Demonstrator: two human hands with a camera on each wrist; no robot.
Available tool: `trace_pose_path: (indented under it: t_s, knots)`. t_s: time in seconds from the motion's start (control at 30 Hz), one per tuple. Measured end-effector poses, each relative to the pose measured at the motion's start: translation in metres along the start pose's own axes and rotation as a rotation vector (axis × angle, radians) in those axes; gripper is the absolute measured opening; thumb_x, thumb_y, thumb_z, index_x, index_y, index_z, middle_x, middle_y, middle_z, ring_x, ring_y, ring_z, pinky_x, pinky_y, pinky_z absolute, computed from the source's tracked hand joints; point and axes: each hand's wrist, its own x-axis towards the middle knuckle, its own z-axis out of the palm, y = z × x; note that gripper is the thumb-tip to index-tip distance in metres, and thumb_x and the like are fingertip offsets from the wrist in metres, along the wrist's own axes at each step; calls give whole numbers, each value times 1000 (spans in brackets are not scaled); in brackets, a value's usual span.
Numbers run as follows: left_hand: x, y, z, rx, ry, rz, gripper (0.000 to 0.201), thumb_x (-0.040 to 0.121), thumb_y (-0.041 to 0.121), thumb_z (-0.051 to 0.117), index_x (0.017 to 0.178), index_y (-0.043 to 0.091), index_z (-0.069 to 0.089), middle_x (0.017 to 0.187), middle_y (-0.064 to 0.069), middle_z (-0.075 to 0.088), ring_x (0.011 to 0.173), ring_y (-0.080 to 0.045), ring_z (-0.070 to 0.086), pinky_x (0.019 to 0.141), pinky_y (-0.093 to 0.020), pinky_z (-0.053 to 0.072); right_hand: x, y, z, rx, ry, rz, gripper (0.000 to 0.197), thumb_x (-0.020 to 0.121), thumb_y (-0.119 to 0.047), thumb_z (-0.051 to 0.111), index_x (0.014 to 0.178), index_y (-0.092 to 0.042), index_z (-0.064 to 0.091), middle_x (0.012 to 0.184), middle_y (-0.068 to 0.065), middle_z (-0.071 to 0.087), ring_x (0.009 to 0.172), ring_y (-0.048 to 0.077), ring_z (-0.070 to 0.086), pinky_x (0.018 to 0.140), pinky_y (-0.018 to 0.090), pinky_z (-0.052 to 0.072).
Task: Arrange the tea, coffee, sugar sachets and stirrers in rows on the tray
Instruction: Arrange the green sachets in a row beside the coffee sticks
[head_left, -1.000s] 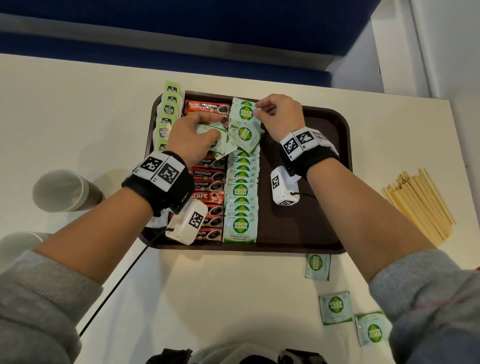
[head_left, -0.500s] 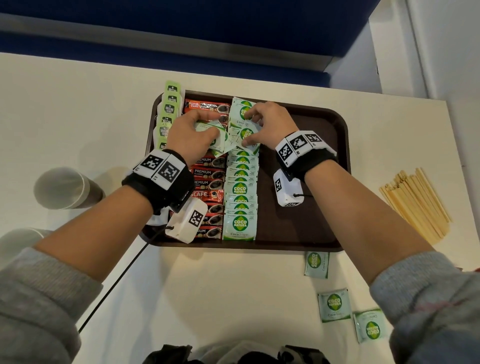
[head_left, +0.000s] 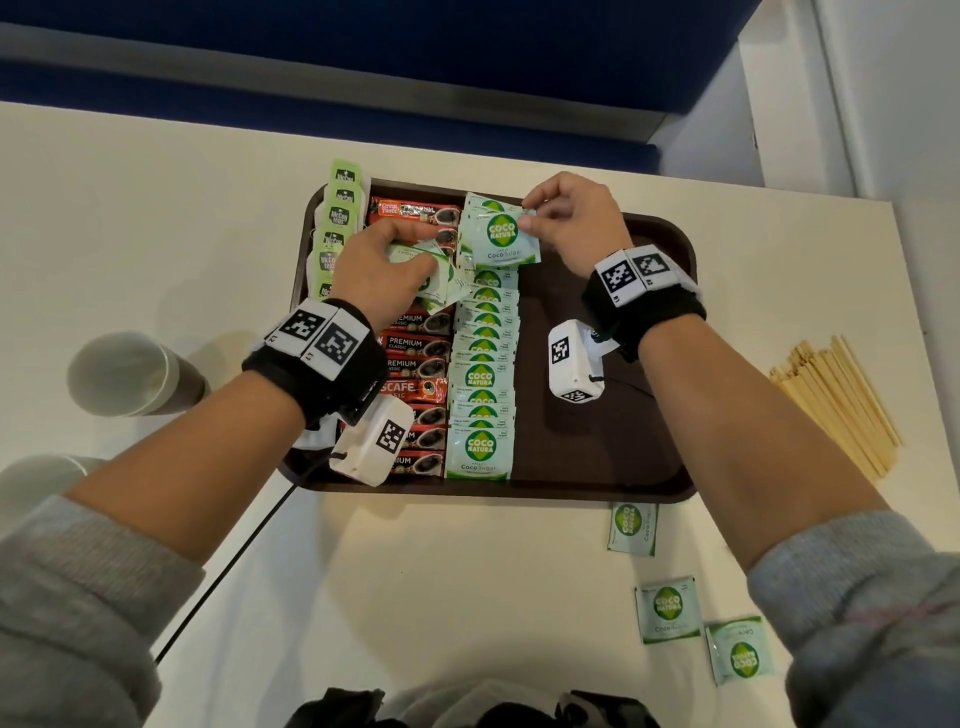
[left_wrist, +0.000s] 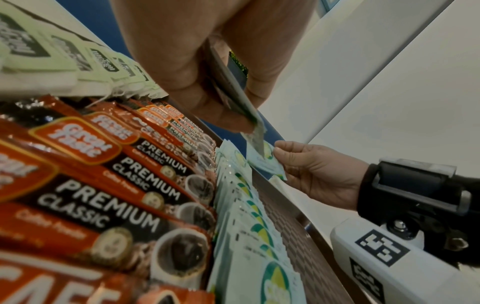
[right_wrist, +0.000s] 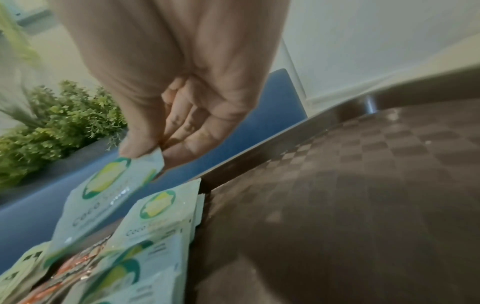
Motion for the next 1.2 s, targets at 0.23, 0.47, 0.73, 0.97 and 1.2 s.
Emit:
trace_pose_path:
  t_s: [0.23,0.47,0.73,0.97,1.2]
  knots:
    - [-1,-3,-1,12,13,6,24,79,10,63,98,25,64,101,3,66,95,-20,66,90,-40,53,6,10,22,-26,44,55,23,86,-6,64,107,-13,60,84,-2,56,91,23,62,82,36,56]
    - [1,-6,-1,10,30,1,23,81,10,63,99,24,64,98,7,63,91,-12,63,90,-35,53,4,10,25,-165,53,1,18,84,-9,67,102,-11,66,95,1,62,80,9,54,74,18,48]
    - [1,-4,-1,31,-9,-27,24,78,13,63,93,33,62,100,-1,69,89,-24,69,84,-44,56,5,9,25,-256,58,-52,21,84,-7,67,104,-10,70,100,-1,54,86,11,55,82,20,47]
    - [4,3,6,100,-81,-15,37,79,13,61,115,23,64,108,5,63,100,-17,64,91,-38,53,0,14,27,-180,152,-22,24,83,-8,68,107,-9,65,110,9,59,83,9,54,81,17,48]
    - [12,13,18,197,-215,22,57,83,13,62,138,14,49,129,-1,59,118,-12,54,105,-32,43,-6,17,27,-76,167,62,27,88,-14,64,113,-10,59,102,3,64,79,4,55,56,-6,36]
